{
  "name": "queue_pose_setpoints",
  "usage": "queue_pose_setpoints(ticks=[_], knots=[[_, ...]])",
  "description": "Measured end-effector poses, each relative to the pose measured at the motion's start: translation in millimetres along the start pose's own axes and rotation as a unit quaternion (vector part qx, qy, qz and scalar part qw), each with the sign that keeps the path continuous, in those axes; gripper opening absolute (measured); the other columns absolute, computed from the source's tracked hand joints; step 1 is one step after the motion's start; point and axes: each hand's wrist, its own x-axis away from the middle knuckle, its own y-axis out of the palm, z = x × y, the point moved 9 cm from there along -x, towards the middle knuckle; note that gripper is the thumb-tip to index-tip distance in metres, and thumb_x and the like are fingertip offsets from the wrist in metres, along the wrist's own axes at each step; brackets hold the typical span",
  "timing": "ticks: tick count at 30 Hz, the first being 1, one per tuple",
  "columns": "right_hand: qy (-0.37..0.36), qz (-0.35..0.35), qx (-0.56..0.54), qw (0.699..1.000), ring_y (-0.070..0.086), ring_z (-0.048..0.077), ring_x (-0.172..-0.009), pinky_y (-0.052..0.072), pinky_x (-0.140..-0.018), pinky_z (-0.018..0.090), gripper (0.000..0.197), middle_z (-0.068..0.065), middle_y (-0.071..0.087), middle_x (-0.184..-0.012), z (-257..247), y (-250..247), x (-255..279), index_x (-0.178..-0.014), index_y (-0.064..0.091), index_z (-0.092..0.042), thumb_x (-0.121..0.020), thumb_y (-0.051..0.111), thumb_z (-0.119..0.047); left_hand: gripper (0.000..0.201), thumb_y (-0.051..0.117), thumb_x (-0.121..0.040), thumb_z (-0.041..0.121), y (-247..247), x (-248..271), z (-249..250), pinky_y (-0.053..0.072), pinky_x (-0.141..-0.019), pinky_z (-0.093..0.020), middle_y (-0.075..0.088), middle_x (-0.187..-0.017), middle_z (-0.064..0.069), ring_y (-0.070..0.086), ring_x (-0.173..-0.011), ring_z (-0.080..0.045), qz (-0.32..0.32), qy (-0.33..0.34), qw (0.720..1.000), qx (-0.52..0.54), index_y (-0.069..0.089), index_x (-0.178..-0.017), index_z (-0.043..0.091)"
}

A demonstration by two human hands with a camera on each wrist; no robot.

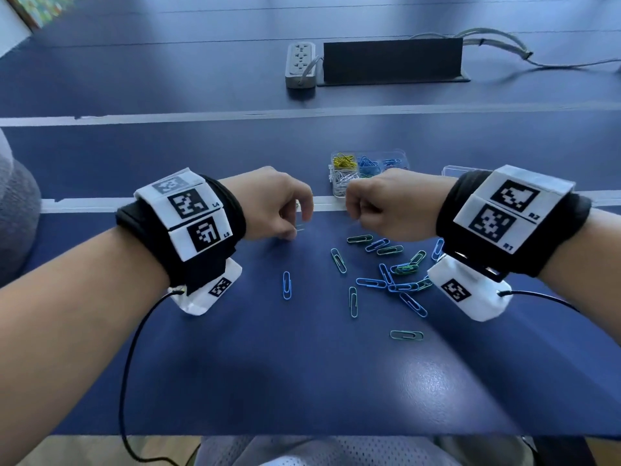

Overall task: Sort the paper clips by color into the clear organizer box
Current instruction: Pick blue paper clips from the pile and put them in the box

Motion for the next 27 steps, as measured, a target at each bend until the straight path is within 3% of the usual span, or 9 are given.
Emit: queue_pose_setpoints(ticks=[3,6,9,13,16,18,22,24,27], knots=[[-0.016,-0.017,0.032,0.999,0.047,0.016,-0.077,0.035,-0.071,0.021,0.014,-0.015,0.048,-0.065,-4,6,-1,-0.095,0.064,-0.021,-0.084,0.061,-0.03,0.018,0.063,-0.081,0.011,-7,2,-5,0.044,-0.073,-0.02,0.064,-0.072,0.01,0.053,-0.065,0.002,0.038,-0.017,0.999,0.007,0.067,-0.094,0.023],[-0.023,-0.036,0.059,0.997,0.048,0.014,-0.077,0.038,-0.071,0.021,0.02,-0.007,0.062,-0.076,-6,11,-3,-0.093,0.071,-0.019,-0.081,0.068,-0.035,0.018,0.054,-0.082,0.009,-13,3,-8,0.042,-0.073,-0.021,0.061,-0.072,0.008,0.053,-0.068,-0.011,0.068,-0.036,0.997,-0.004,0.065,-0.092,0.019],[-0.021,-0.032,0.063,0.997,0.051,0.015,-0.076,0.043,-0.072,0.022,0.019,-0.001,0.071,-0.086,-7,11,-4,-0.089,0.073,-0.018,-0.081,0.066,-0.034,0.02,0.045,-0.085,0.007,-14,1,-13,0.038,-0.071,-0.023,0.058,-0.078,0.004,0.049,-0.077,-0.018,0.074,-0.064,0.995,-0.007,0.058,-0.097,0.016],[-0.031,0.005,0.06,0.998,0.049,0.02,-0.074,0.053,-0.079,0.034,0.013,0.0,0.062,-0.075,-16,4,0,-0.081,0.065,-0.017,-0.081,0.055,-0.026,0.021,0.036,-0.088,0.01,-10,-3,-24,0.039,-0.07,-0.028,0.049,-0.07,0.005,0.048,-0.078,-0.023,0.059,-0.117,0.991,-0.001,0.054,-0.094,0.018],[-0.02,0.006,0.049,0.999,0.046,0.023,-0.076,0.051,-0.077,0.034,0.017,-0.004,0.05,-0.072,-21,3,0,-0.097,0.059,-0.017,-0.083,0.05,-0.02,0.012,0.042,-0.088,0.025,-8,-5,-31,0.046,-0.079,-0.032,0.056,-0.084,-0.001,0.053,-0.086,-0.025,0.054,-0.14,0.989,-0.019,0.052,-0.093,0.02],[-0.021,-0.016,0.051,0.998,0.047,0.024,-0.079,0.049,-0.079,0.032,0.028,-0.002,0.048,-0.077,-24,9,1,-0.112,0.057,-0.021,-0.087,0.045,-0.019,0.022,0.052,-0.087,0.037,-6,-8,-32,0.047,-0.083,-0.034,0.055,-0.089,-0.001,0.052,-0.089,-0.024,0.047,-0.13,0.989,-0.053,0.055,-0.101,0.02],[-0.05,-0.041,0.07,0.995,0.059,0.028,-0.1,0.05,-0.083,0.031,0.031,0.006,0.065,-0.1,-37,18,5,-0.111,0.063,-0.017,-0.09,0.041,-0.014,0.029,0.064,-0.084,0.036,-9,-11,-28,0.044,-0.089,-0.034,0.059,-0.103,-0.005,0.053,-0.108,-0.025,0.049,-0.109,0.989,-0.09,0.062,-0.106,0.016],[-0.06,-0.038,0.087,0.994,0.061,0.03,-0.097,0.052,-0.082,0.034,0.029,0.009,0.069,-0.101,-42,20,7,-0.105,0.066,-0.011,-0.09,0.041,-0.013,0.022,0.064,-0.085,0.031,-10,-13,-28,0.046,-0.088,-0.034,0.059,-0.097,-0.004,0.054,-0.105,-0.025,0.054,-0.108,0.989,-0.089,0.065,-0.1,0.016],[-0.051,-0.019,0.076,0.996,0.062,0.032,-0.095,0.053,-0.083,0.034,0.029,0.011,0.07,-0.1,-45,20,8,-0.103,0.068,-0.009,-0.091,0.044,-0.019,0.013,0.063,-0.084,0.027,-9,-13,-28,0.046,-0.078,-0.031,0.049,-0.073,0.005,0.052,-0.086,-0.022,0.05,-0.112,0.989,-0.084,0.066,-0.092,0.017]])
